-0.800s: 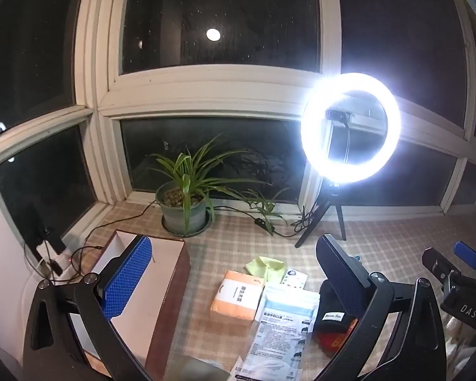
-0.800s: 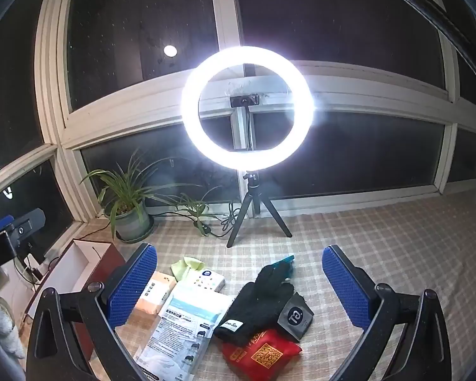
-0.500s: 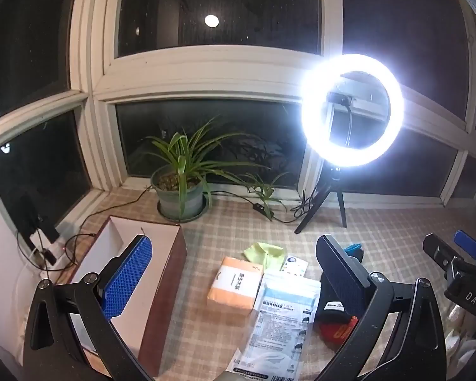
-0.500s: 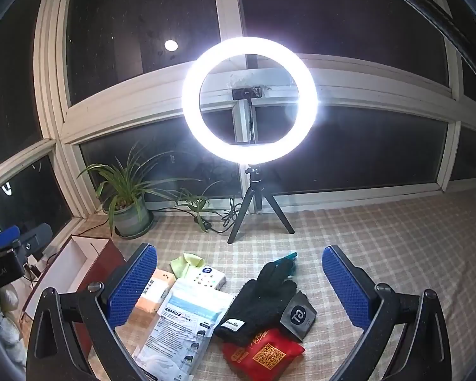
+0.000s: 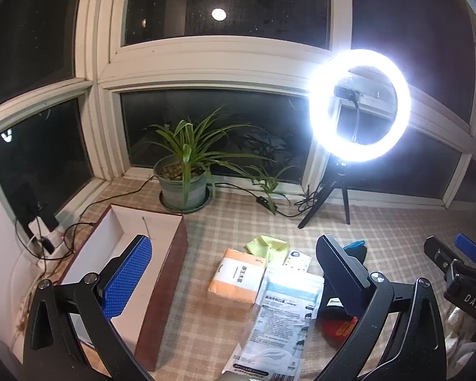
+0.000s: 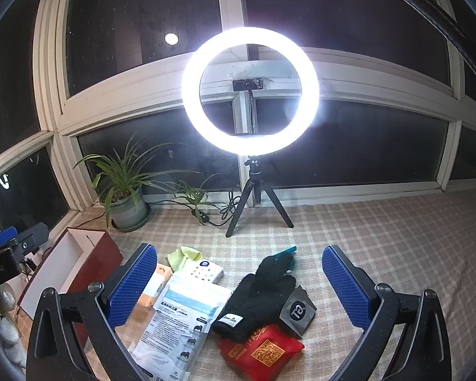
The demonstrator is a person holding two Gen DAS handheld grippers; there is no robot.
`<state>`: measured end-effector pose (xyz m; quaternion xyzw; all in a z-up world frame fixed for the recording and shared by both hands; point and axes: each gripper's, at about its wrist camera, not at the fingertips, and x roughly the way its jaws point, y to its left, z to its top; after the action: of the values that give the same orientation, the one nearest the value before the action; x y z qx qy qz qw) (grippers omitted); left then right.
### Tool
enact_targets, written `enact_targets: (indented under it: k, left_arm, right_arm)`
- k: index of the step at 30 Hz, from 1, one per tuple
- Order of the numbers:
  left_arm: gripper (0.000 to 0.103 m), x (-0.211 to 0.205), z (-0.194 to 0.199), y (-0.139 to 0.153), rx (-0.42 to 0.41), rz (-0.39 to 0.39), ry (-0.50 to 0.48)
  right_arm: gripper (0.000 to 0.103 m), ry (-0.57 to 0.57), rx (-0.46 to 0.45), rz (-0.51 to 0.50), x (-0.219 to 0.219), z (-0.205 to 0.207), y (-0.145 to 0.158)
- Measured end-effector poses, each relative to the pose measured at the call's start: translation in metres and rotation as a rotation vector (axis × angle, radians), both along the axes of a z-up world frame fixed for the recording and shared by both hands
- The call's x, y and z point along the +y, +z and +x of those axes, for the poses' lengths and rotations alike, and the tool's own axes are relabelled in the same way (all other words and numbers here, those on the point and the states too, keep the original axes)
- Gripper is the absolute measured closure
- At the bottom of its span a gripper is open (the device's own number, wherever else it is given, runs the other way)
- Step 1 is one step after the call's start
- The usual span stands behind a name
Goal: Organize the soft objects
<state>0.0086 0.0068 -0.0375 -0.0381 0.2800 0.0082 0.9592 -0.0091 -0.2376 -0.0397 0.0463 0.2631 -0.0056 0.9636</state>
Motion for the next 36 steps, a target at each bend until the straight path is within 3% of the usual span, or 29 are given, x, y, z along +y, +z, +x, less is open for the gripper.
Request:
enact_targets:
  k: [36]
  left_arm:
    - [0.0,0.0022,-0.006,0.0045,-0.018,0.027,0.034]
  right_arm:
    - [0.0,-0.033,-0.027,-0.026,-0.0008,-0.0049,0.0062]
